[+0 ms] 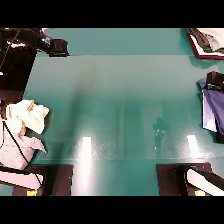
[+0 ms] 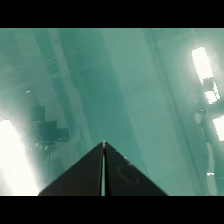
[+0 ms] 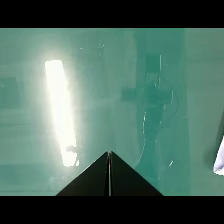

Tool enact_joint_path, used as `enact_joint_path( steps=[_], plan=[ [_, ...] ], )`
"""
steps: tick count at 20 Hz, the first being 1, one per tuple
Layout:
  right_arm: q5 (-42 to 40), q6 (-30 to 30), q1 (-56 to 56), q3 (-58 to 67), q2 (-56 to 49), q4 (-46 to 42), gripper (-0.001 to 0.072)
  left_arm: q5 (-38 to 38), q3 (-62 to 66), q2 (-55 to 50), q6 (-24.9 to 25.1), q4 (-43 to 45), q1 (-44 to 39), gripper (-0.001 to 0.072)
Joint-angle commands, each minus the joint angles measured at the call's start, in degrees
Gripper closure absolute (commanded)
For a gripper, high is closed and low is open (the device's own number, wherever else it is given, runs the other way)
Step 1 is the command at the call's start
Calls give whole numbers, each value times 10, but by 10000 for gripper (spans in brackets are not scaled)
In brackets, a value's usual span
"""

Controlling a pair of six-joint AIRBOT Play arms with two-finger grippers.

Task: Fold the shirts.

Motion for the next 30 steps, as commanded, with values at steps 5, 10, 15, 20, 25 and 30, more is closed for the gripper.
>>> enact_joint_path(
  steps=[5, 10, 15, 20, 25, 30],
  plan=[
    [0, 0, 0, 0, 0, 0, 694, 0, 0, 0, 0, 0, 0, 683],
    [0, 0, 0, 0, 0, 0, 694, 0, 0, 0, 0, 0, 0, 683],
    [-2, -9, 0, 0, 0, 0, 694, 0, 0, 0, -1, -3, 0, 683],
    [-2, -16, 0, 0, 0, 0, 694, -109, 11, 11, 0, 76, 1, 681],
    [-2, -19, 0, 0, 0, 0, 694, -191, -79, 70, -60, 350, 1, 135],
    [-6, -30, 0, 0, 0, 0, 694, -156, -255, 94, -91, 450, 1, 121]
  ],
)
